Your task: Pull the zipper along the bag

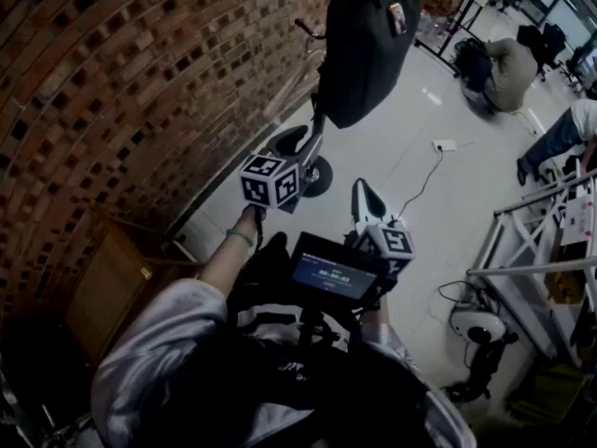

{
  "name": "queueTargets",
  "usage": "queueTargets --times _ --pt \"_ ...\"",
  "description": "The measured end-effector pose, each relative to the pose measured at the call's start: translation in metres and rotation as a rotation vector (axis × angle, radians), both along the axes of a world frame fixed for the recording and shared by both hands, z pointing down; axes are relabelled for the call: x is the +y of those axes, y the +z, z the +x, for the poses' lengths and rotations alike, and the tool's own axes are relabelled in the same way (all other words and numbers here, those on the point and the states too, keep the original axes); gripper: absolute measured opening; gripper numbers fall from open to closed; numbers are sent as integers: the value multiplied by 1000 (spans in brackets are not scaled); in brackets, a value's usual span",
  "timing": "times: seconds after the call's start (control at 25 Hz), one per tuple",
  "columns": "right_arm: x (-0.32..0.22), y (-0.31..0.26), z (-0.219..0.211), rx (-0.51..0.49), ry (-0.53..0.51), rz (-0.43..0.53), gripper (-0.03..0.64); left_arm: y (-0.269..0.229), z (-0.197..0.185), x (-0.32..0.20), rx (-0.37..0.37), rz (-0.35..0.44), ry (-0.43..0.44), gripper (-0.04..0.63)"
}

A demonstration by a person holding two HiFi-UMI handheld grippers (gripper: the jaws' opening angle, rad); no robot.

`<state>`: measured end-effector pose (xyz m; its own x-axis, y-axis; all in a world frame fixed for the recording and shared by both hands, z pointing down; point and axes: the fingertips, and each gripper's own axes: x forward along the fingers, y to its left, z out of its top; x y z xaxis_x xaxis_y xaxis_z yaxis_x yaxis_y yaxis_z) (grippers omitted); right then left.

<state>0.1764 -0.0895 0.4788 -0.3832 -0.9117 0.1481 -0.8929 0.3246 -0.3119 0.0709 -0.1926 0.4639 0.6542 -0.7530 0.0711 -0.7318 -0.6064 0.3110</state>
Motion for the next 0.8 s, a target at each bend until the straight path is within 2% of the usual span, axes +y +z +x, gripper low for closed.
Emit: queueTargets --times 0.16,0.48,0.8 --pt "-27 -3 3 8 31 7 6 6 3 -27 -19 4 19 133" --pt "-71 -20 13 25 128 30 6 15 26 -71 -5 -47 136 133" --pt "-82 -15 20 39 209 4 6 2 42 -93 20 -15 242 133"
